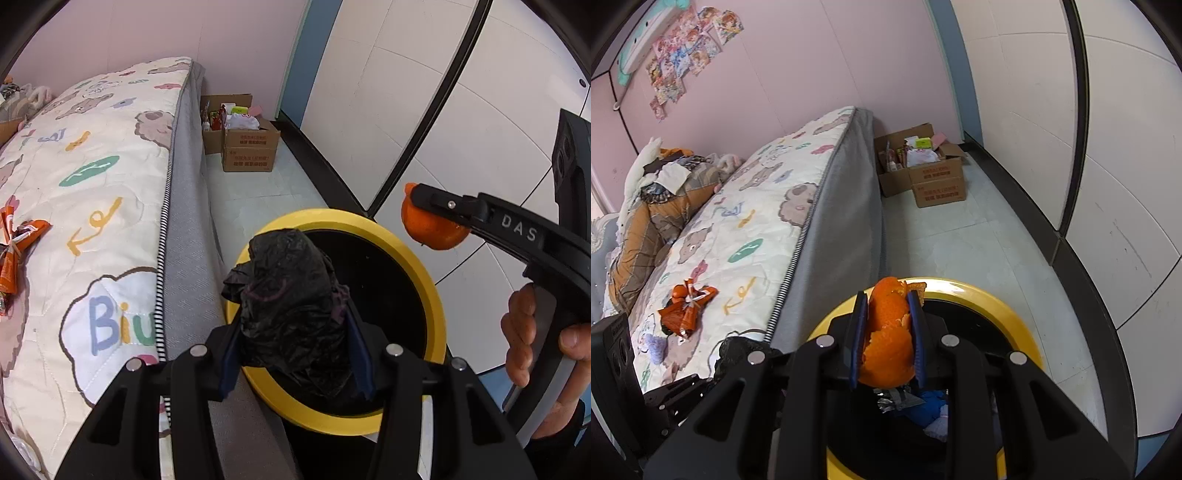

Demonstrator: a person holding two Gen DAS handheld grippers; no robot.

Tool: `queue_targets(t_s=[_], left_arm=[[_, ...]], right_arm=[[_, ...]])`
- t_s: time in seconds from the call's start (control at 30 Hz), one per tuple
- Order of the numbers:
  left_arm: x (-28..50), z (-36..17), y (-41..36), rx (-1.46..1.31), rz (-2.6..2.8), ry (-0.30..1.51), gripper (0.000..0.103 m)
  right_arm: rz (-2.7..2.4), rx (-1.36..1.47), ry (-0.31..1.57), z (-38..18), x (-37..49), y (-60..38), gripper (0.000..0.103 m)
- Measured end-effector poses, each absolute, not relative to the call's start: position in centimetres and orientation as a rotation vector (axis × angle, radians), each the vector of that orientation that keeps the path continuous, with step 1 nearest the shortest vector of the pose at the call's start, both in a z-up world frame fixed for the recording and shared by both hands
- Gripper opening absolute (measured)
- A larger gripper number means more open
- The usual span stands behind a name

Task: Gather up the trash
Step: 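Open both tools to drop the bag and peel into the bin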

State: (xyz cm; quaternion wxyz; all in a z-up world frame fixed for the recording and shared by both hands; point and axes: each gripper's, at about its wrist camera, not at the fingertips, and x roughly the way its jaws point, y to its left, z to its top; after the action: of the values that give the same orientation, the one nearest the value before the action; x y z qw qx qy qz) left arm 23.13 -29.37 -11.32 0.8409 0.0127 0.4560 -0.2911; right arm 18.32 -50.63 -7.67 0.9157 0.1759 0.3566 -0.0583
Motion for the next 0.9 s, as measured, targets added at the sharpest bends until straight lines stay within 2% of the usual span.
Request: queue_targets(t_s=[0.3, 0.5, 0.67, 0.73, 0.9], left_arm=[[22.2, -11.7, -30.3, 0.041, -0.635, 0.974, 0.047], [21.7, -11.2, -30.2, 0.033, -0.655, 0.965, 0.051], [21.3, -10.6, -29.8, 0.015, -0.665, 0.954, 0.068], [21.1, -10.2, -29.4, 0.0, -0.667, 0.949, 0.078], [20.5, -9.2, -28.6, -0.007, -0.675, 0.912, 0.089]], right_arm=[[-0.133, 0.38, 0.739, -8.5, 18.1, -51.4, 0.021], [-0.132, 0.389, 0.731, -8.2, 17.9, -51.5, 0.024], [-0.16, 0.403, 0.712, -7.7, 17.4, -52.0, 0.036], [-0.175, 0.408, 0.703, -7.4, 17.1, -52.3, 0.038], [-0.193, 0.418, 0.682, -6.6, 16.2, -52.6, 0.047]])
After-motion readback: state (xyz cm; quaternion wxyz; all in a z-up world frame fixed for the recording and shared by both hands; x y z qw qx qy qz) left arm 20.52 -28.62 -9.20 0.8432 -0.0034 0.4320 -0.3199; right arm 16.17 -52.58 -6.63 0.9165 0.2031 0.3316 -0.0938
